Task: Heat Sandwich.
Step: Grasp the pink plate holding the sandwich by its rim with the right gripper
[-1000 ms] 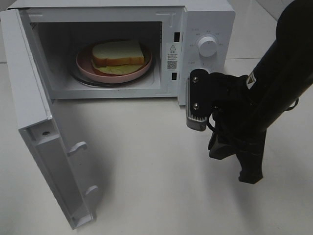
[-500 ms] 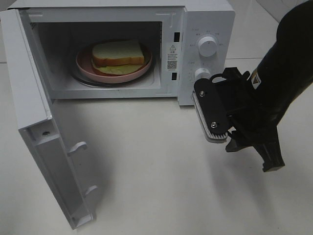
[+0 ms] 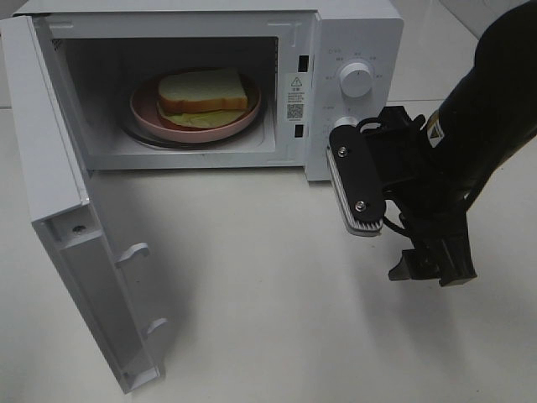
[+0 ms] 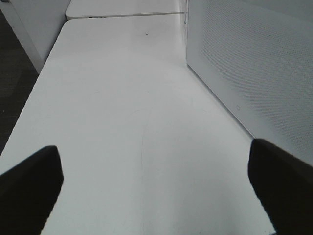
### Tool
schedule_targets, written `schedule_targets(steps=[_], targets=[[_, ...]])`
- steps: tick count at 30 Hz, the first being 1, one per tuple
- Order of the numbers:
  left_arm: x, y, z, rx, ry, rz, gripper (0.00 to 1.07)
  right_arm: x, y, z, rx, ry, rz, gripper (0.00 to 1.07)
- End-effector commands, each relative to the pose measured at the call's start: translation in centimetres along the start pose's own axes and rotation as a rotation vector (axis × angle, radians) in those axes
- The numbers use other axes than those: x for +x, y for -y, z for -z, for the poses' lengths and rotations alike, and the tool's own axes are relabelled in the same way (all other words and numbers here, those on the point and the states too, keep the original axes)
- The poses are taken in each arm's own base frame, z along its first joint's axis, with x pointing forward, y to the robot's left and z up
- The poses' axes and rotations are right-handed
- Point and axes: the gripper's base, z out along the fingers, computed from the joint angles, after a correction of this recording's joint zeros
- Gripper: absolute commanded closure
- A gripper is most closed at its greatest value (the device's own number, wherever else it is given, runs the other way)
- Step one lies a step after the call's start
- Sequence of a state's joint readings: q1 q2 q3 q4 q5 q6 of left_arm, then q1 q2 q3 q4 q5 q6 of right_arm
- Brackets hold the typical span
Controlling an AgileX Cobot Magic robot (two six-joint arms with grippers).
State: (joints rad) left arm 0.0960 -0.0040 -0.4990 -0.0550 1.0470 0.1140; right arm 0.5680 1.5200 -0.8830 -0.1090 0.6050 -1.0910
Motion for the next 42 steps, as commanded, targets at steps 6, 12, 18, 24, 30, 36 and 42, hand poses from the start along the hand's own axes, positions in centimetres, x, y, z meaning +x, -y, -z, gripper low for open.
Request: schedule_targets(steps=[6, 12, 18, 24, 30, 36, 42], targets=[[0.1, 0.1, 0.2, 0.006, 0.029, -0.002, 0.09, -0.4, 0.9, 0.1, 0.025, -0.004, 0.020, 0.08], [0.1, 0.1, 0.2, 0.006, 0.029, -0.002, 0.09, -1.7, 3.0, -0.4, 0.037, 0.005, 0.030, 0.10], [0.1, 0.1, 0.2, 0.006, 0.029, -0.002, 0.09, -3.5, 4.7, -0.9, 0.060, 0.026, 0.055, 0.12], [0.1, 0.1, 0.2, 0.006, 0.029, -0.002, 0.09, -5.5, 6.2, -1.2, 0.089, 0.043, 0.091, 0.12], [0.1, 0.1, 0.2, 0.006, 0.029, -0.002, 0.09, -7.8, 8.9, -2.0, 0.141, 0.071, 0.109, 0.14], [0.1, 0.1, 0.2, 0.006, 0.029, -0.002, 0.09, -8.9, 10.7, -3.4, 0.163, 0.085, 0.107, 0.14], [0.1, 0.1, 0.2, 0.006, 0.029, -0.002, 0.09, -10.0, 12.3, -5.1, 0.186, 0.097, 0.106, 0.14]])
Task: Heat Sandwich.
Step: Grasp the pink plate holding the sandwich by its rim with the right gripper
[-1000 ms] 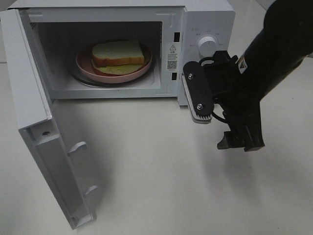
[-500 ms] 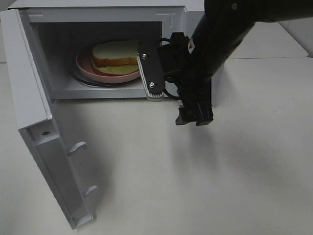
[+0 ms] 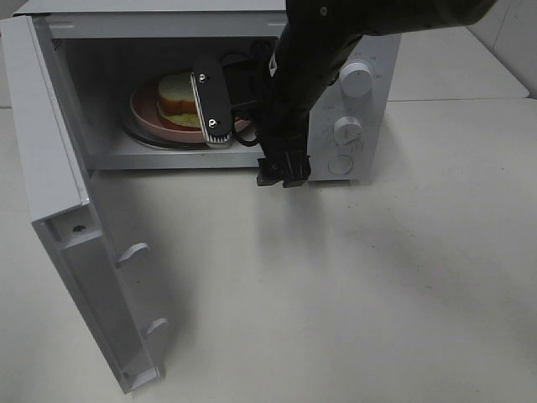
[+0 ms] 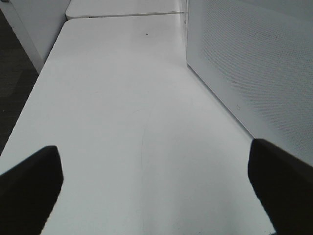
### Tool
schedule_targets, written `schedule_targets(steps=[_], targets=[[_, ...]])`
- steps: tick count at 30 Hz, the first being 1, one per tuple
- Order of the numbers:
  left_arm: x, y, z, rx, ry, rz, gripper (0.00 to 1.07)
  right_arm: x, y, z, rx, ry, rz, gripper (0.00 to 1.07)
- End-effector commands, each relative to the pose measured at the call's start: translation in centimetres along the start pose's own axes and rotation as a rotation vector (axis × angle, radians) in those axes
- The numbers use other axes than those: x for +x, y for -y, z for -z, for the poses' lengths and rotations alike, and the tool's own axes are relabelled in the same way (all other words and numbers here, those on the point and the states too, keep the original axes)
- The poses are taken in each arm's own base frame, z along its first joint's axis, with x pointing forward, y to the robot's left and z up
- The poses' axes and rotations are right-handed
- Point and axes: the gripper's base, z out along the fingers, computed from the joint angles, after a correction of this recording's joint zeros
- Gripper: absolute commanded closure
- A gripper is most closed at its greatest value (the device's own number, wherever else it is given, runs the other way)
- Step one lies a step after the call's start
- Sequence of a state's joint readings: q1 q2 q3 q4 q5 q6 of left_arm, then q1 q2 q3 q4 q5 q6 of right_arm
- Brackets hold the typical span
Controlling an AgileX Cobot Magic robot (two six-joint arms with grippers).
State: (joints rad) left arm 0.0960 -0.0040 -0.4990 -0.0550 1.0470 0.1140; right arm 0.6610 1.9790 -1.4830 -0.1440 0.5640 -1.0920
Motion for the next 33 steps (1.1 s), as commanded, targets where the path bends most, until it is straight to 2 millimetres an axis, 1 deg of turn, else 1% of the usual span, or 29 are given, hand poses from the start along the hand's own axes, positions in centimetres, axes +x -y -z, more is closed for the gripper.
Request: schedule_targets(steps=[1, 3, 4, 5, 7, 9, 10, 12, 13, 14, 17, 22, 25, 27, 33], targets=[[0.1, 0.1, 0.2, 0.006, 0.029, -0.002, 0.09, -0.6, 0.9, -1.1, 0.018, 0.009, 0.005, 0.14], [0.1, 0.1, 0.2, 0.006, 0.029, -0.002, 0.09, -0.9, 1.3, -1.7, 0.024, 0.011, 0.005, 0.14], [0.1, 0.1, 0.2, 0.006, 0.029, -0.002, 0.09, -1.1, 1.7, -2.4, 0.029, 0.014, 0.005, 0.14], [0.1, 0.1, 0.2, 0.006, 0.029, -0.002, 0.09, -1.1, 1.7, -2.4, 0.029, 0.014, 0.005, 0.14], [0.1, 0.1, 0.2, 0.006, 0.029, -0.002, 0.09, -1.3, 2.1, -3.2, 0.035, 0.016, 0.004, 0.15], [0.1, 0.1, 0.2, 0.006, 0.029, -0.002, 0.09, -1.6, 2.6, -4.2, 0.041, 0.018, 0.005, 0.14], [0.1, 0.1, 0.2, 0.006, 0.029, -0.002, 0.09, -1.6, 2.6, -4.2, 0.041, 0.018, 0.005, 0.14], [0.1, 0.1, 0.2, 0.006, 0.029, -0.002, 0.09, -1.8, 2.8, -5.0, 0.042, 0.017, 0.006, 0.15], [0.1, 0.1, 0.2, 0.006, 0.029, -0.002, 0.09, -2.0, 3.2, -5.7, 0.048, 0.020, 0.006, 0.15], [0.1, 0.1, 0.2, 0.006, 0.029, -0.002, 0.09, -2.0, 3.2, -5.7, 0.048, 0.020, 0.006, 0.15], [0.1, 0.1, 0.2, 0.006, 0.029, -0.002, 0.09, -2.2, 3.7, -7.0, 0.058, 0.024, 0.004, 0.15], [0.1, 0.1, 0.2, 0.006, 0.029, -0.002, 0.09, -2.4, 4.3, -8.1, 0.072, 0.027, 0.004, 0.16], [0.1, 0.1, 0.2, 0.006, 0.029, -0.002, 0.09, -2.1, 4.6, -8.5, 0.074, 0.026, -0.007, 0.17], [0.1, 0.1, 0.2, 0.006, 0.029, -0.002, 0.09, -1.9, 4.2, -9.4, 0.059, 0.019, -0.002, 0.18], [0.1, 0.1, 0.2, 0.006, 0.029, -0.002, 0.09, -1.5, 3.9, -10.3, 0.037, 0.023, -0.014, 0.20]])
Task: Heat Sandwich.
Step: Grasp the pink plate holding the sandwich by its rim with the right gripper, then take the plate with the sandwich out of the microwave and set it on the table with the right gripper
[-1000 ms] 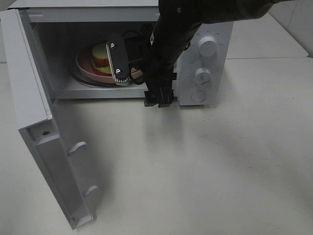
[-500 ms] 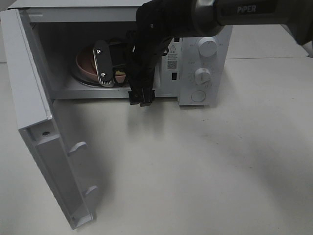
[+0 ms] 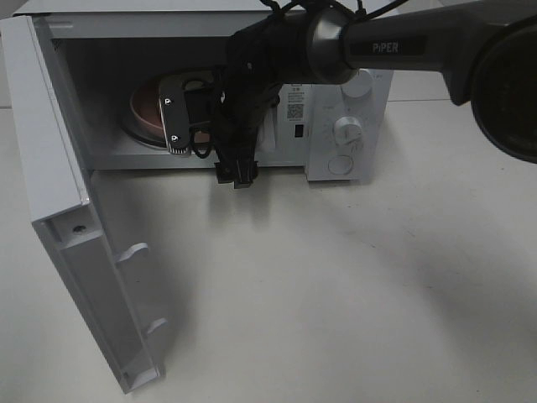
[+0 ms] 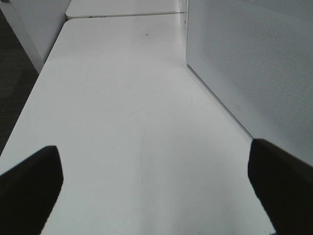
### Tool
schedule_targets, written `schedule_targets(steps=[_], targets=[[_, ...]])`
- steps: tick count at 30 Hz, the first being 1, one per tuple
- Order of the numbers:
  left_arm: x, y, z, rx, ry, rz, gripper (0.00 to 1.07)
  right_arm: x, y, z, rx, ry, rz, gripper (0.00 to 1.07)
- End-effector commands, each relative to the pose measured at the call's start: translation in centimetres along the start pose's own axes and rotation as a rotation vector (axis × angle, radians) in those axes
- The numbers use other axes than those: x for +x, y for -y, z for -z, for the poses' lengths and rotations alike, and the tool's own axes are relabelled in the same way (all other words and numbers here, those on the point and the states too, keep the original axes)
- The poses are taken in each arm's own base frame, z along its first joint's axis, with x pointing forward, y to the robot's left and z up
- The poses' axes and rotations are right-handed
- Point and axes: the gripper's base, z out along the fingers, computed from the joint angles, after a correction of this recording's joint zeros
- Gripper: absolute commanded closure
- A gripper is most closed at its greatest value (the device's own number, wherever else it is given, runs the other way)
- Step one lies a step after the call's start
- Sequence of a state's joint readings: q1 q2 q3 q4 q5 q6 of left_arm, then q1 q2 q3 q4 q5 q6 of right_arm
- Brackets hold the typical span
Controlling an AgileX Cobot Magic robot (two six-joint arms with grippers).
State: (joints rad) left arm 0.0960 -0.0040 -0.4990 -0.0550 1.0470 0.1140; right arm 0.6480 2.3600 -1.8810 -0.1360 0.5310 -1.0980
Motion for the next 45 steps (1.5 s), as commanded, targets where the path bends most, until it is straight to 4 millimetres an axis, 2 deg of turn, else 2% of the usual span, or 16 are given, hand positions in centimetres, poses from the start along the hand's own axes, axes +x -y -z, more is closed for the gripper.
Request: schedule_targets(steps=[1, 5, 8, 9, 10, 11, 13, 14, 15, 17, 23, 37, 45], targets=[[0.1, 0.1, 0.2, 0.006, 0.029, -0.002, 0.09, 0.4, 0.0, -0.4, -0.010, 0.002, 0.001, 0.20], [0.1, 0.1, 0.2, 0.006, 0.029, -0.002, 0.09, 0.4, -0.2, -0.7, -0.021, -0.003, 0.001, 0.23], [0.1, 0.1, 0.2, 0.006, 0.029, -0.002, 0.09, 0.5, -0.3, -0.8, -0.028, -0.007, -0.001, 0.32], [0.1, 0.1, 0.2, 0.006, 0.029, -0.002, 0.09, 0.5, -0.3, -0.8, -0.028, -0.007, -0.001, 0.32], [0.1, 0.1, 0.2, 0.006, 0.029, -0.002, 0.09, 0.5, -0.3, -0.8, -0.032, -0.009, -0.001, 0.37], [0.1, 0.1, 0.2, 0.006, 0.029, -0.002, 0.09, 0.6, -0.4, -0.8, -0.037, -0.011, -0.001, 0.50], [0.1, 0.1, 0.2, 0.006, 0.029, -0.002, 0.09, 0.6, -0.4, -0.7, -0.041, -0.013, -0.006, 0.68], [0.1, 0.1, 0.2, 0.006, 0.029, -0.002, 0.09, 0.6, -0.4, -0.7, -0.041, -0.013, -0.006, 0.68], [0.1, 0.1, 0.2, 0.006, 0.029, -0.002, 0.09, 0.6, -0.4, -0.6, -0.044, -0.015, -0.018, 0.88], [0.1, 0.1, 0.2, 0.006, 0.029, -0.002, 0.09, 0.6, -0.3, -0.4, -0.044, -0.016, -0.036, 1.07], [0.1, 0.1, 0.2, 0.006, 0.029, -0.002, 0.09, 0.6, -0.3, -0.1, -0.051, -0.021, -0.046, 1.07], [0.1, 0.1, 0.2, 0.006, 0.029, -0.002, 0.09, 0.2, 0.3, 2.4, -0.077, 0.008, 0.004, 1.07], [0.1, 0.1, 0.2, 0.006, 0.029, -0.002, 0.09, 0.4, -1.2, 3.4, -0.120, 0.042, 0.109, 1.07]])
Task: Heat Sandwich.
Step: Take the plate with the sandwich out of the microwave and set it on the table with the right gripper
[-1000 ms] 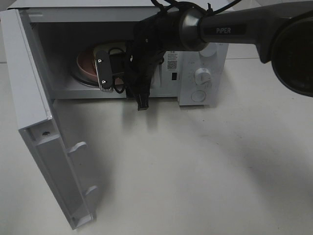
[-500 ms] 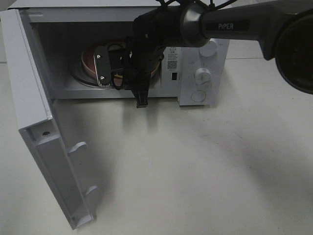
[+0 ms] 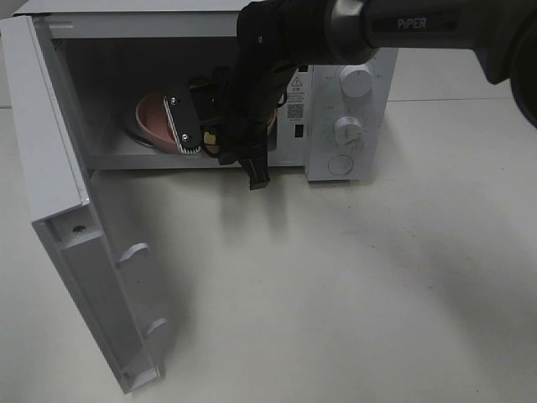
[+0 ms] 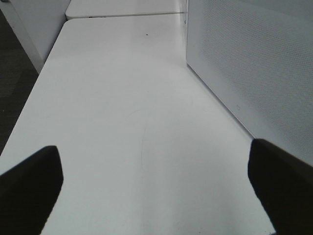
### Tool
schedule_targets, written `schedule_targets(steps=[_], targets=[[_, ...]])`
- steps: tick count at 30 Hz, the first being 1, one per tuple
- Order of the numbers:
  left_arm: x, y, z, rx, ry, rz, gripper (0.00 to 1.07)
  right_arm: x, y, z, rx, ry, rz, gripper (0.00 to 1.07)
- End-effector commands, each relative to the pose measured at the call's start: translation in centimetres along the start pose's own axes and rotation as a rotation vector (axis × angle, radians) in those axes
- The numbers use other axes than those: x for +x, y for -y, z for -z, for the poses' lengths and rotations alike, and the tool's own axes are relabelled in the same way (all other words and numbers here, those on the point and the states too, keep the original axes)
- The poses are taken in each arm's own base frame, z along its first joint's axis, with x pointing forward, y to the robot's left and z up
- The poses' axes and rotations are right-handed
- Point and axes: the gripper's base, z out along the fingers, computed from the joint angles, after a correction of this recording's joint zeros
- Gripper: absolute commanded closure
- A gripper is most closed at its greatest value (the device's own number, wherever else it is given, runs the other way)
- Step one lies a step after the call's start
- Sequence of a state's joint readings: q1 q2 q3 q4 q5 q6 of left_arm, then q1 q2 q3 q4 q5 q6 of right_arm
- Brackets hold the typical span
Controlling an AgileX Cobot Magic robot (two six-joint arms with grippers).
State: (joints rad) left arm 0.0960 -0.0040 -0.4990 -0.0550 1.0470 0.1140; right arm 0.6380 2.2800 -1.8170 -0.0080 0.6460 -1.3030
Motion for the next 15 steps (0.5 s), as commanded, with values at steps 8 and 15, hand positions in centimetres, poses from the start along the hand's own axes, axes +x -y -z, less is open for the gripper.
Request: schedule_targets(steps=[8, 15], targets=[[0.1, 0.1, 0.2, 0.006, 0.029, -0.002, 0.09, 0.2, -1.1, 2.3, 0.029, 0.013, 0.036, 1.07], [0.1, 0.1, 0.2, 0.006, 0.029, -0.002, 0.09, 0.0, -1.7, 4.0, 0.040, 0.019, 0.061, 1.07]])
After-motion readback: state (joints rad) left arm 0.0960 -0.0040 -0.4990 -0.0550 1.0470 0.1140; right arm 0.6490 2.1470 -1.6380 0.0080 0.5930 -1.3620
